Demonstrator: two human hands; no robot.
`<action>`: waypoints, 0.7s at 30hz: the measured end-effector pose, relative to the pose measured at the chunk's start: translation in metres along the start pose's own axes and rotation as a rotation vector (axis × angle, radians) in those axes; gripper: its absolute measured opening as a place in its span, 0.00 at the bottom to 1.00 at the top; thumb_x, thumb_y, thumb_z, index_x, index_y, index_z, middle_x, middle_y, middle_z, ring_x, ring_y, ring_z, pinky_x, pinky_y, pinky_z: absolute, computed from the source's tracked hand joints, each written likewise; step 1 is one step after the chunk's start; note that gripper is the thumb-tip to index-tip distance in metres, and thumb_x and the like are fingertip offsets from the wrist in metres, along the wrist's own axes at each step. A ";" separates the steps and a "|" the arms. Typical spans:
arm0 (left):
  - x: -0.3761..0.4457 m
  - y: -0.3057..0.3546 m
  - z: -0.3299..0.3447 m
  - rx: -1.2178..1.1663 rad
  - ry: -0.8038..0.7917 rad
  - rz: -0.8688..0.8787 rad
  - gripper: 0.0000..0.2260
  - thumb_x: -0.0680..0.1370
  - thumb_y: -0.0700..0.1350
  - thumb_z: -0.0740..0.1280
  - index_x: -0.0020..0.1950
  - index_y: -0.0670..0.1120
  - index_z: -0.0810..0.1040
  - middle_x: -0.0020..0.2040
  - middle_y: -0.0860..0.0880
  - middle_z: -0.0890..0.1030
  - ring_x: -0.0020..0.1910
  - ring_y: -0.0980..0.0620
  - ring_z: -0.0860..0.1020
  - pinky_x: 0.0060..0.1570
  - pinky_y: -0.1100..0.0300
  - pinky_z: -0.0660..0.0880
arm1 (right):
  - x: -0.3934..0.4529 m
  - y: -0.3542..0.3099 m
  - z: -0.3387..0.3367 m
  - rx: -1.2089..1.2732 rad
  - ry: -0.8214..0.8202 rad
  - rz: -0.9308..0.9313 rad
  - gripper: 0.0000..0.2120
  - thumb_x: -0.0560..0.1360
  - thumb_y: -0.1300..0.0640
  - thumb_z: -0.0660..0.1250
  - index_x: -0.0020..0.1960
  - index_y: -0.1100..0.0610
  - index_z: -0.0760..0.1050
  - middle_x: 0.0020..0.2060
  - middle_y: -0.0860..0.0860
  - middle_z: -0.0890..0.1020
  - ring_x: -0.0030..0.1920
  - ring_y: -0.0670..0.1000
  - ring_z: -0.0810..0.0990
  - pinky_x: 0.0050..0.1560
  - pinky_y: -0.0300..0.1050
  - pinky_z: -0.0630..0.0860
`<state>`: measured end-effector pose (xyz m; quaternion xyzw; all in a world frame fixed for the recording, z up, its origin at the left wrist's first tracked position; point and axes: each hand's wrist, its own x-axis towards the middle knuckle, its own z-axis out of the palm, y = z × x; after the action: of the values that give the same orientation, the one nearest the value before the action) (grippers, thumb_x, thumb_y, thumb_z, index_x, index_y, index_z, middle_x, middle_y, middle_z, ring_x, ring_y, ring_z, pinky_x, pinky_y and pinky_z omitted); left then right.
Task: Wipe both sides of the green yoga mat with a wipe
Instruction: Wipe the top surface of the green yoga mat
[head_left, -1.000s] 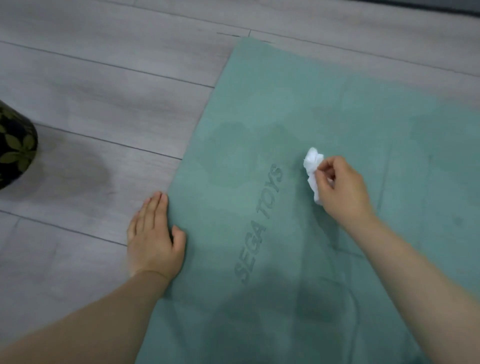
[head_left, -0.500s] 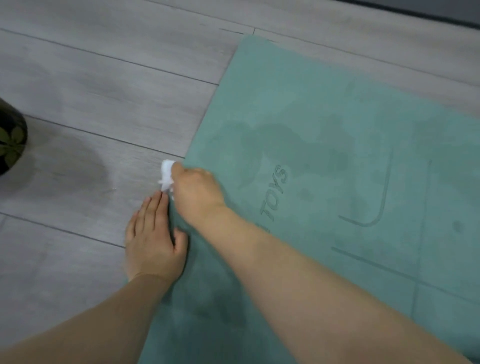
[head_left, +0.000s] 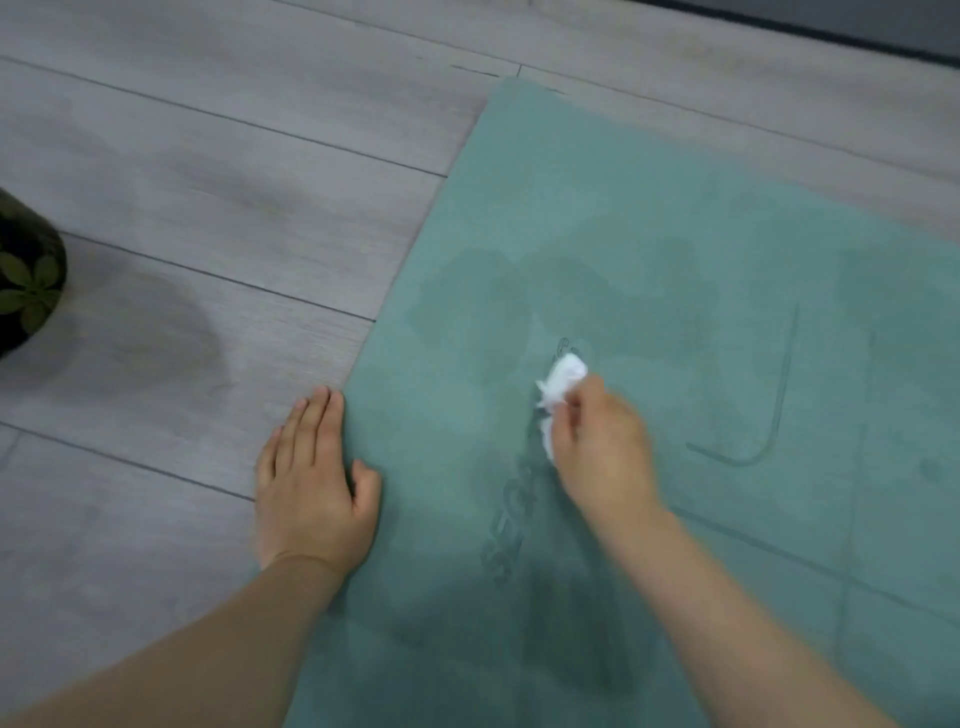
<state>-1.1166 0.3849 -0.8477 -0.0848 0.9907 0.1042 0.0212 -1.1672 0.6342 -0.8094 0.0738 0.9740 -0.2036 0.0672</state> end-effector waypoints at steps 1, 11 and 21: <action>0.000 0.000 0.000 -0.001 0.005 0.003 0.33 0.72 0.51 0.54 0.76 0.41 0.66 0.76 0.44 0.68 0.74 0.45 0.64 0.74 0.48 0.58 | 0.015 -0.041 0.018 0.007 -0.068 -0.131 0.08 0.76 0.59 0.62 0.53 0.61 0.74 0.43 0.61 0.82 0.43 0.62 0.79 0.41 0.50 0.70; -0.001 0.001 -0.001 -0.001 0.008 0.014 0.32 0.72 0.50 0.55 0.76 0.40 0.67 0.75 0.43 0.68 0.75 0.45 0.64 0.73 0.49 0.57 | 0.051 0.018 -0.011 -0.044 -0.094 -0.076 0.08 0.73 0.54 0.65 0.47 0.57 0.72 0.39 0.60 0.81 0.41 0.62 0.79 0.38 0.50 0.71; 0.003 0.002 -0.002 0.009 -0.002 0.020 0.32 0.72 0.49 0.55 0.75 0.40 0.67 0.75 0.43 0.68 0.74 0.45 0.64 0.73 0.47 0.58 | 0.058 -0.047 0.025 0.130 0.112 -0.196 0.09 0.75 0.55 0.61 0.51 0.56 0.77 0.36 0.56 0.82 0.37 0.58 0.81 0.35 0.46 0.72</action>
<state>-1.1199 0.3858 -0.8457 -0.0748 0.9920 0.0999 0.0213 -1.2300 0.5882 -0.8238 -0.0064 0.9635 -0.2673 -0.0126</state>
